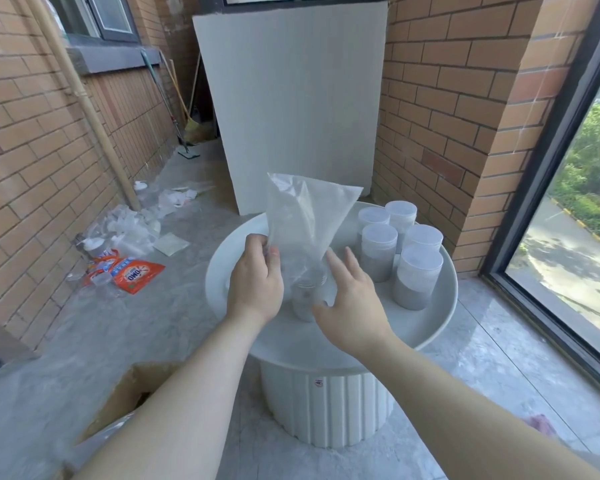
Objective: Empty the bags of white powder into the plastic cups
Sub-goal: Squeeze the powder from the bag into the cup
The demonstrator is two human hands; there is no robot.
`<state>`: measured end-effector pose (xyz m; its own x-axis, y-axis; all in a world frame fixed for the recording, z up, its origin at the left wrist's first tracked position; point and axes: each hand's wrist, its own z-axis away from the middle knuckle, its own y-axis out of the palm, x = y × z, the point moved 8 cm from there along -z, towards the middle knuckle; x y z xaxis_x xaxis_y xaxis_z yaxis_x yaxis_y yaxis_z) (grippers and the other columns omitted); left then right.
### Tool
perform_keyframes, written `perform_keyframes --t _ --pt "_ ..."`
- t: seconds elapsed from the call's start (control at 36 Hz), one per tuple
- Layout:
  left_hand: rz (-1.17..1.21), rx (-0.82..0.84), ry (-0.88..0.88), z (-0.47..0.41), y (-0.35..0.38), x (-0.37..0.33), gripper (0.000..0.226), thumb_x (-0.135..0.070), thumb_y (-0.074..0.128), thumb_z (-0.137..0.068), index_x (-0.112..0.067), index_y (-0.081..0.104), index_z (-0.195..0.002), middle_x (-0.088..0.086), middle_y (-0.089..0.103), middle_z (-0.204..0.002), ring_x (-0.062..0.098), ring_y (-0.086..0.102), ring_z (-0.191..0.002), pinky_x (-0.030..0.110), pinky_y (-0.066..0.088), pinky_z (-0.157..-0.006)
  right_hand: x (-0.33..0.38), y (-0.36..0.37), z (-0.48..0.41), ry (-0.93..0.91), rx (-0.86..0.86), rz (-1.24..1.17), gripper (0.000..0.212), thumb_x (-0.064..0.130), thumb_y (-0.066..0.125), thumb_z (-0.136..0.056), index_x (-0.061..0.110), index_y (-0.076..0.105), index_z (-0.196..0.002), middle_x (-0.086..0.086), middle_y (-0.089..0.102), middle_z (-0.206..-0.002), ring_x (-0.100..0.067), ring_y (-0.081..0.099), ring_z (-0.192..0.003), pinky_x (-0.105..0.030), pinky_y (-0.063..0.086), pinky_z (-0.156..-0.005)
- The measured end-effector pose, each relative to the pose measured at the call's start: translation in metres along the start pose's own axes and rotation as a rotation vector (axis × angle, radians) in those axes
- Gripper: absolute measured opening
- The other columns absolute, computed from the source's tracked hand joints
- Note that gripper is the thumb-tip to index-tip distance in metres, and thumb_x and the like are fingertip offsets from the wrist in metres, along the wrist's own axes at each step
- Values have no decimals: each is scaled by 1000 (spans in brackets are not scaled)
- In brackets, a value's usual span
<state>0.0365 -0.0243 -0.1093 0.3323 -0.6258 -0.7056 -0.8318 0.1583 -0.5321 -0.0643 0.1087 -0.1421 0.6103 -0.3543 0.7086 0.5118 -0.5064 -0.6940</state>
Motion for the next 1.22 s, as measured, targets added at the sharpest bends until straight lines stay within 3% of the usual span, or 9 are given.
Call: perform_keyframes --t 0.14,0.42,0.5,0.58,0.67,0.81,0.89,1.0,1.22 --pt "0 4 -18 -1 0 2 10 -23 41 -103 -14 46 -104 6 67 -96 35 60 -92 46 47 -76 2 3 1 2 47 86 73 25 58 -88 38 29 -154 -4 7 -169 -26 17 -150 -43 25 -119" --pt "-9 7 -14 -2 0 0 10 -23 41 -104 -14 46 -103 4 65 -94 34 59 -91 42 44 -72 4 1 1 -5 51 136 73 26 57 -89 38 28 -154 -3 7 -169 -25 14 -151 -43 25 -119" --pt "-15 11 -13 -1 0 1 8 -23 41 -104 -16 44 -101 3 63 -92 34 58 -90 39 39 -68 0 1 0 30 49 132 81 28 57 -89 37 16 -158 -5 1 -169 -28 12 -152 -45 24 -120" --pt "-14 9 -6 -1 0 1 8 -23 41 -104 -17 44 -100 2 63 -92 33 59 -89 39 39 -68 0 4 0 15 84 148 76 27 57 -89 39 23 -156 -4 4 -170 -27 13 -151 -45 25 -119" --pt "-13 6 -8 -1 -1 1 8 -23 41 -104 -17 44 -100 3 65 -93 32 59 -89 42 44 -71 2 -1 0 12 43 127 82 27 57 -89 40 16 -158 -4 3 -169 -26 12 -152 -45 23 -120" --pt "-17 2 1 -1 0 0 7 -23 41 -104 -18 43 -98 0 61 -86 33 58 -86 38 37 -66 4 1 3 6 52 162 80 30 56 -90 40 13 -157 -4 0 -169 -27 12 -151 -46 25 -118" --pt "-19 1 2 -1 -1 -1 7 -22 41 -104 -17 44 -99 1 62 -88 33 58 -87 40 41 -68 5 6 3 -11 97 211 75 28 55 -88 40 21 -154 -4 0 -170 -25 10 -152 -47 26 -117" --pt "-16 -3 -3 -1 -1 0 9 -22 41 -104 -16 45 -100 5 65 -91 36 59 -89 43 44 -70 2 5 2 20 95 191 84 31 55 -88 42 9 -157 -4 -4 -169 -27 7 -152 -49 24 -118" --pt "-15 5 1 0 -2 -2 11 -23 41 -104 -14 47 -102 6 66 -93 34 60 -89 43 45 -71 6 1 3 -5 76 203 73 31 56 -89 39 23 -154 -4 2 -169 -28 12 -152 -46 27 -117"
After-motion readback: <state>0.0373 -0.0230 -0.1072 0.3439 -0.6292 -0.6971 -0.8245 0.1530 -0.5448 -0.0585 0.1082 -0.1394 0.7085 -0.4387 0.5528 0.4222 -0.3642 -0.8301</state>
